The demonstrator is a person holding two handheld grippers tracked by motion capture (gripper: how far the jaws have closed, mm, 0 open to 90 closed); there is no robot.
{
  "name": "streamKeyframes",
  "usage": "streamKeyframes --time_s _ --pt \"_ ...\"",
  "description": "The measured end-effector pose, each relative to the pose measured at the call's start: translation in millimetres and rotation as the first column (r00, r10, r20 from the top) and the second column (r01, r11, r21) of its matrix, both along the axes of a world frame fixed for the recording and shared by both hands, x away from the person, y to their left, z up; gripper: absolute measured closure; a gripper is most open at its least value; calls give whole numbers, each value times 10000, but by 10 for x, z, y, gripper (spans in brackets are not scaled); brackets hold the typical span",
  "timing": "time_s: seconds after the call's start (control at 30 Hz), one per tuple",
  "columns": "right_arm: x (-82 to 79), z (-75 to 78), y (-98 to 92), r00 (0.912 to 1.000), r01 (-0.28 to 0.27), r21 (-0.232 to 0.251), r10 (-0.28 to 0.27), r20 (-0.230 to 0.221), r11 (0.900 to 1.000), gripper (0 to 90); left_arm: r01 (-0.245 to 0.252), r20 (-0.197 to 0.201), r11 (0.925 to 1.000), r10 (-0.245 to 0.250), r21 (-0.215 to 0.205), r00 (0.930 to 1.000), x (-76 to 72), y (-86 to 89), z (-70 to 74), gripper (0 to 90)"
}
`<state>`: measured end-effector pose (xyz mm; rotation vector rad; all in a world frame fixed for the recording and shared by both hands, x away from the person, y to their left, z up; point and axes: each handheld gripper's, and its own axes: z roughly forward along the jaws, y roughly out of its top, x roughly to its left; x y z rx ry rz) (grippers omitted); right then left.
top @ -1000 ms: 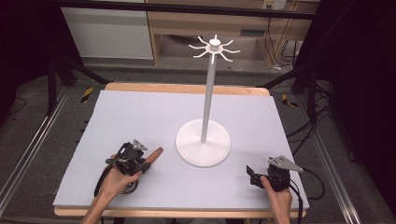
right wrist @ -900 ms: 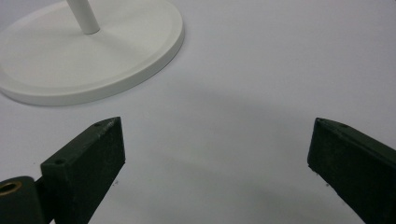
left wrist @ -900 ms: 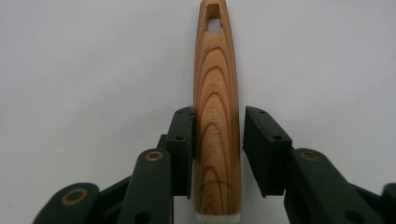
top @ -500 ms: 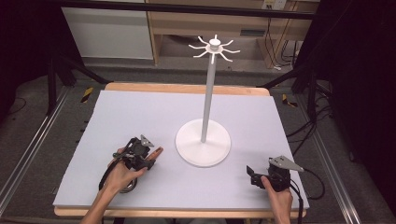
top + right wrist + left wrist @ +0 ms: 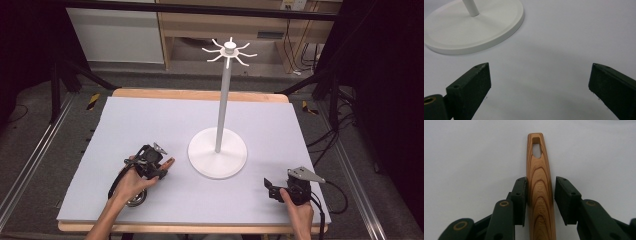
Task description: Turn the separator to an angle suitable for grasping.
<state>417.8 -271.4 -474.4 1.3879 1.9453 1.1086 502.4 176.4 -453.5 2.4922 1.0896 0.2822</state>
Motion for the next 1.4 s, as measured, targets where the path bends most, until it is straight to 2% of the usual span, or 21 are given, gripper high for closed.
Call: streamKeyframes --time_s 0.27,0.33,0.57,0.7,0.73,0.9,1.03,1.17,1.23,1.4 --pt "0 4 -3 10000 -31 27 31 -59 10000 48 29 -277 10000 -28 48 9996 38 -4 13 622" --pt "1 3 -2 10000 -17 22 17 -58 10000 48 -11 -262 9999 14 125 9997 39 -11 17 653" --pt "3 1 -10 10000 -17 11 17 -47 10000 48 -168 -309 9996 175 222 9994 38 -31 24 670" --pt "3 2 -14 10000 -24 34 24 -80 10000 48 -120 -189 9996 125 241 9997 28 -28 22 671" --pt "3 1 -15 10000 -17 46 17 -86 10000 48 -171 -108 9998 172 120 9998 13 -23 16 671" --pt "6 -3 -19 10000 -1 12 1 -71 10000 48 -156 -35 9999 156 58 9999 -4 -2 22 671" --pt "5 -3 -24 10000 9 44 -9 -84 10000 48 -156 202 9998 159 -140 9997 -41 27 68 672" --pt "1 2 -23 9999 21 118 -20 -104 9999 48 -166 366 9988 183 -464 9992 -69 75 135 672" --pt "0 2 -24 9999 19 110 -18 -108 9999 48 -205 471 9966 243 -796 9986 -90 111 177 673" --pt "0 3 -26 10000 22 102 -21 -93 9999 48 -310 752 9932 396 -1125 9964 -130 146 231 673"
